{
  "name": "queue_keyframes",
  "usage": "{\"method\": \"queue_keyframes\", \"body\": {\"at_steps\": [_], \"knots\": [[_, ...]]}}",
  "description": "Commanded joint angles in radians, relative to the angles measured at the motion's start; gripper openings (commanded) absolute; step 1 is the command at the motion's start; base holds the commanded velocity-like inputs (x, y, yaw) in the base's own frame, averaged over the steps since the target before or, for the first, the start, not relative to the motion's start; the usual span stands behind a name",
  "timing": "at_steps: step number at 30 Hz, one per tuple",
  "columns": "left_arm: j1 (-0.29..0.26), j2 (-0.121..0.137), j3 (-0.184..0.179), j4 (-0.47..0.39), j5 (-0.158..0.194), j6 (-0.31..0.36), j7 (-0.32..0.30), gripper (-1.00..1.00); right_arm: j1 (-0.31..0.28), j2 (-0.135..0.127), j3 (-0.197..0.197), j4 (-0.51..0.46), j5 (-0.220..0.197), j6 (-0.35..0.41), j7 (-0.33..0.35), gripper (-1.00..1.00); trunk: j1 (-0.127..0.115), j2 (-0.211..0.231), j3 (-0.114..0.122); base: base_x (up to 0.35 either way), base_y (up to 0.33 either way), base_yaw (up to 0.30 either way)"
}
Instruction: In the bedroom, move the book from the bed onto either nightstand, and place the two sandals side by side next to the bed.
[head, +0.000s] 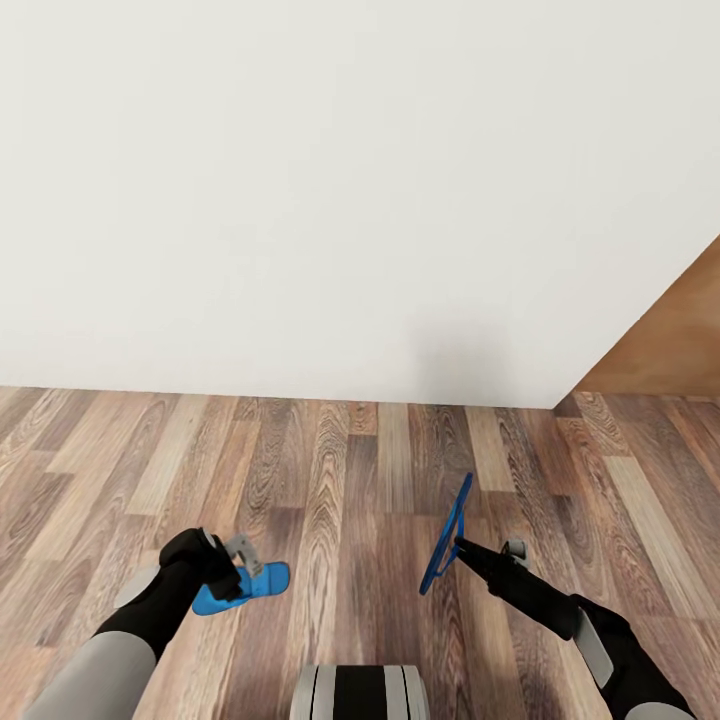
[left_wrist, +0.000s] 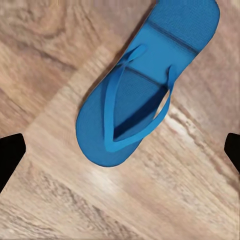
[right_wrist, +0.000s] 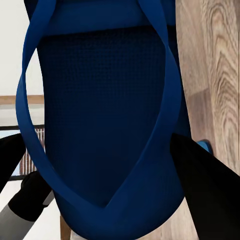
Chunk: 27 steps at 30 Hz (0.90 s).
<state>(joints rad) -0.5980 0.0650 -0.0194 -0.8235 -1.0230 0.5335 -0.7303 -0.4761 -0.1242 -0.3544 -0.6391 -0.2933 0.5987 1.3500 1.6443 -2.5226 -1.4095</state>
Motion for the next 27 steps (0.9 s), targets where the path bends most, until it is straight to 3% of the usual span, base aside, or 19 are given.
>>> {"method": "queue_keyframes", "body": {"at_steps": [1, 19, 27], "knots": [[0.000, 0.001, -0.002, -0.002, -0.012, 0.003, -0.001, 1.00, 0.000, 0.000, -0.001, 0.000, -0.003, 0.010, 0.002, -1.00, 0.000, 0.000, -0.001, 0.000, 0.000, 0.000], [0.000, -0.013, -0.004, -0.033, -0.109, 0.000, 0.093, 1.00, 0.000, 0.000, -0.001, -0.001, -0.003, 0.009, 0.003, -1.00, 0.000, 0.000, -0.001, 0.000, 0.000, 0.000], [0.000, -0.014, -0.005, -0.032, -0.154, -0.001, 0.096, 1.00, 0.000, 0.000, -0.001, -0.001, -0.003, 0.010, 0.003, -1.00, 0.000, 0.000, -0.001, 0.000, 0.000, 0.000]]}}
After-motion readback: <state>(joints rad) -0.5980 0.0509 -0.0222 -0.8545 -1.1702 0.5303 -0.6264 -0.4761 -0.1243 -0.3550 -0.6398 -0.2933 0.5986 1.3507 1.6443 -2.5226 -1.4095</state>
